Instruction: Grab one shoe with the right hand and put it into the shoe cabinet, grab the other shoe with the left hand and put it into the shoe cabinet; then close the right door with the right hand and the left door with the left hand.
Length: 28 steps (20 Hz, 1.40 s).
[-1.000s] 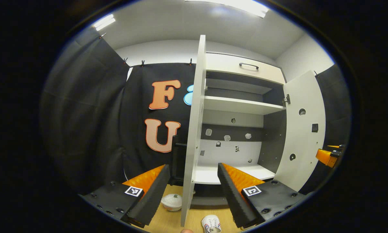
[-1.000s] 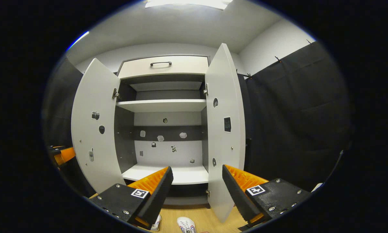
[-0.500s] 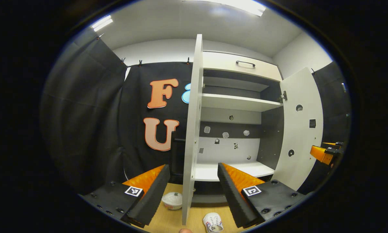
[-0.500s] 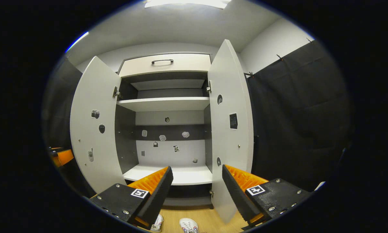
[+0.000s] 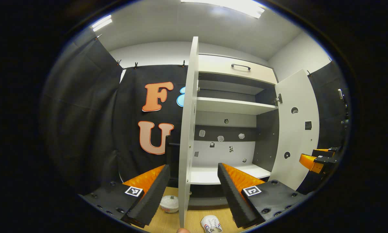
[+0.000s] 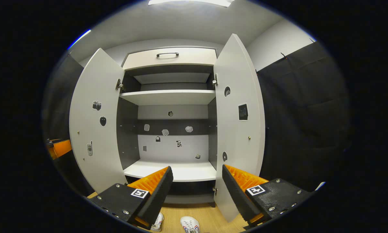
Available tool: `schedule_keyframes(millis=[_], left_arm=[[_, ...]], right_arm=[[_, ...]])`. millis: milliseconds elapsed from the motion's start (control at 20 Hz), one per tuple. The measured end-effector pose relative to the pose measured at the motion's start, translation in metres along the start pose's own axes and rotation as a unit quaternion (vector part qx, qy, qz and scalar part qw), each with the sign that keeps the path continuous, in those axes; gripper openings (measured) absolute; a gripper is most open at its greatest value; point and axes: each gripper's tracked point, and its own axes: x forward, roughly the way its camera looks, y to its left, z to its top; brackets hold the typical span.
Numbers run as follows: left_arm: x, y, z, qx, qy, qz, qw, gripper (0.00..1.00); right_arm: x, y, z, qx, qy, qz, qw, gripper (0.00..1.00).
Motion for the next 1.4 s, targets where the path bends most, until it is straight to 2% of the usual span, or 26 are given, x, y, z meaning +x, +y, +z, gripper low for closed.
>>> schedule_keyframes(millis=[200, 350, 550, 600, 700, 750, 800, 850, 1000, 1100, 1150, 1300, 1350, 1400], left_arm=[[0.002, -0.005, -0.003, 0.001, 0.002, -0.01, 1.0, 0.94], [0.003, -0.004, -0.008, -0.003, 0.006, -0.011, 1.0, 0.94], [0.004, 0.002, -0.022, -0.005, 0.018, -0.007, 1.0, 0.94], [0.004, 0.003, -0.025, -0.003, 0.022, -0.004, 1.0, 0.99], [0.003, 0.006, -0.029, 0.002, 0.028, 0.001, 1.0, 0.93], [0.002, 0.007, -0.03, 0.003, 0.028, 0.003, 1.0, 0.96], [0.001, 0.007, -0.03, 0.004, 0.029, 0.004, 1.0, 0.94], [0.0, 0.007, -0.031, 0.004, 0.03, 0.005, 1.0, 0.96], [-0.003, 0.008, -0.031, 0.009, 0.033, 0.008, 0.999, 0.96], [-0.006, 0.01, -0.035, 0.014, 0.037, 0.014, 0.999, 0.96], [-0.008, 0.01, -0.037, 0.015, 0.04, 0.015, 0.999, 0.93], [-0.013, 0.012, -0.041, 0.015, 0.05, 0.018, 0.998, 0.96], [-0.015, 0.013, -0.043, 0.018, 0.051, 0.02, 0.998, 0.94], [-0.016, 0.015, -0.043, 0.02, 0.052, 0.022, 0.998, 0.96]], right_arm=[[0.009, 0.007, -0.041, 0.016, 0.044, 0.01, 0.999, 0.94], [0.018, 0.01, -0.092, 0.027, 0.088, 0.016, 0.996, 0.94], [0.022, 0.005, -0.171, 0.006, 0.146, 0.015, 0.989, 0.94], [0.023, 0.003, -0.192, -0.002, 0.162, 0.014, 0.987, 0.94], [0.023, -0.004, -0.226, -0.024, 0.188, 0.009, 0.982, 0.95], [0.023, -0.006, -0.244, -0.029, 0.202, 0.009, 0.979, 0.95], [0.024, -0.009, -0.264, -0.029, 0.219, 0.007, 0.975, 0.95], [0.023, -0.011, -0.286, -0.024, 0.24, 0.007, 0.971, 0.94], [0.013, -0.012, -0.338, 0.005, 0.296, 0.01, 0.955, 0.95], [0.006, -0.021, -0.371, -0.005, 0.325, 0.005, 0.946, 0.94], [0.003, -0.024, -0.387, -0.014, 0.338, 0.005, 0.941, 0.94], [-0.011, -0.029, -0.434, -0.023, 0.386, 0.008, 0.922, 0.93], [-0.016, -0.03, -0.447, -0.022, 0.399, 0.007, 0.917, 0.91], [-0.019, -0.031, -0.46, -0.019, 0.412, 0.01, 0.911, 0.88]])
